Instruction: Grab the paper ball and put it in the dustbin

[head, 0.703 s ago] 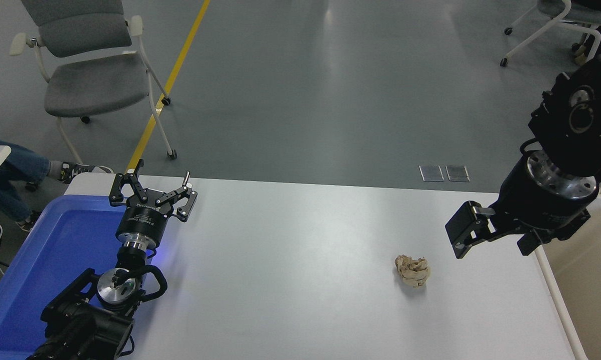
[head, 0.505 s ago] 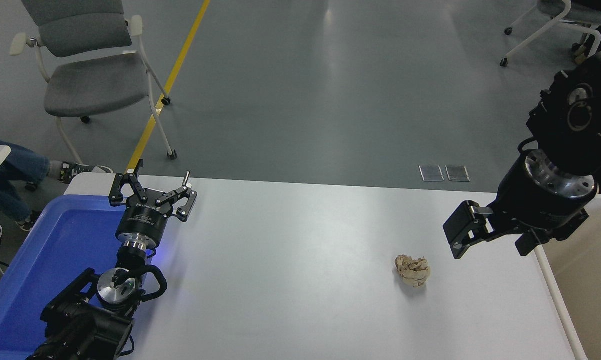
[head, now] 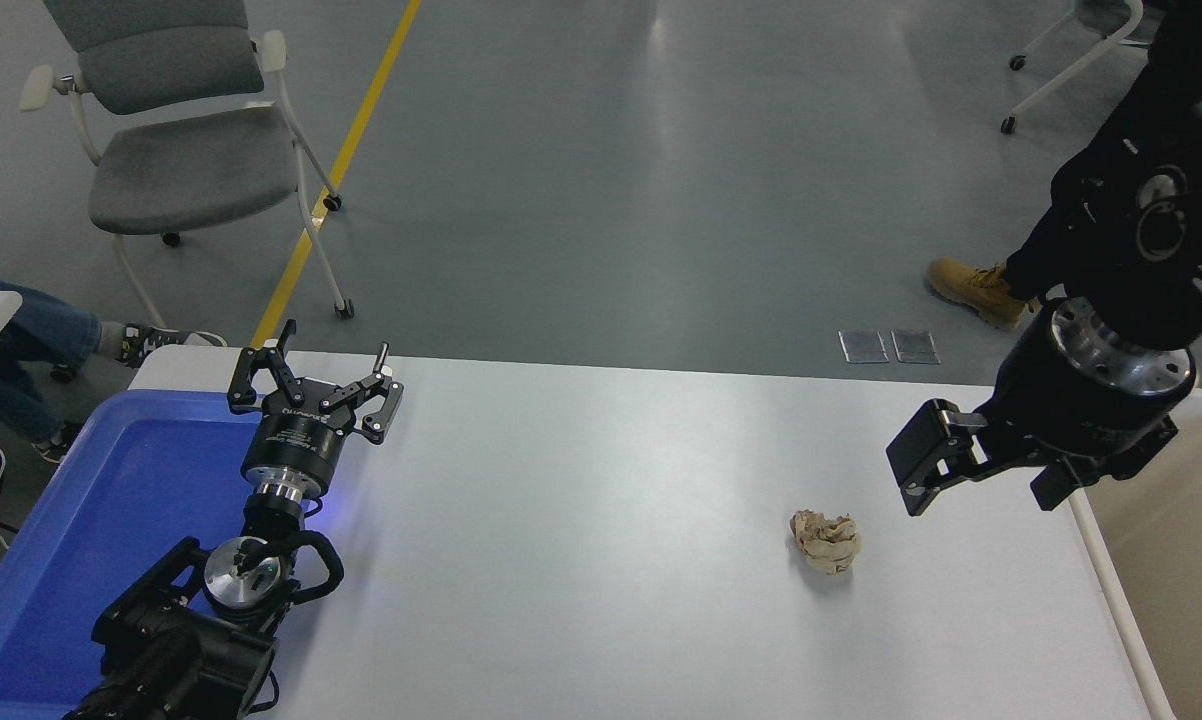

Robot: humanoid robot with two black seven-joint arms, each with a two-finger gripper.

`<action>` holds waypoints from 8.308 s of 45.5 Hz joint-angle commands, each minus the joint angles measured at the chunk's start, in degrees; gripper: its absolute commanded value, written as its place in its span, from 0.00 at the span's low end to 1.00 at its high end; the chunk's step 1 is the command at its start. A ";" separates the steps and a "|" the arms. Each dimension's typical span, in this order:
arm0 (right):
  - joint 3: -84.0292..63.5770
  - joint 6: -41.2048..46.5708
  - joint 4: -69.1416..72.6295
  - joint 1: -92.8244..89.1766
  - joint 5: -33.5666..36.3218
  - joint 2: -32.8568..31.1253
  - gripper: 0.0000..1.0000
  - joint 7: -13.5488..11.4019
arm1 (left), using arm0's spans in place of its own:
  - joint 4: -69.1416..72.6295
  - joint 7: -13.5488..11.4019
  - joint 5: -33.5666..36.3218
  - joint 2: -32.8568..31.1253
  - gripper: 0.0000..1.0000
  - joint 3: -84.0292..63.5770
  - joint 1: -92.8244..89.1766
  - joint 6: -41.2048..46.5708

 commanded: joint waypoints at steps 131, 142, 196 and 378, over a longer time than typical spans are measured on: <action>-0.34 -0.46 -0.26 -1.20 0.36 -0.04 1.00 0.00 | 0.00 0.01 -0.01 -0.07 0.99 0.07 0.01 -0.10; 0.36 -3.53 -2.19 -4.80 -0.17 -1.88 1.00 0.00 | 0.00 0.01 -0.01 -0.07 0.99 0.07 0.01 -0.10; 16.88 -45.99 -23.72 -49.62 -7.73 8.66 1.00 0.09 | 0.00 0.01 -0.01 -0.07 0.99 0.07 0.01 -0.28; 1.50 -28.66 -41.91 -22.37 14.94 -24.65 0.00 1.06 | 0.00 0.01 0.07 -0.07 0.99 0.07 0.01 -0.28</action>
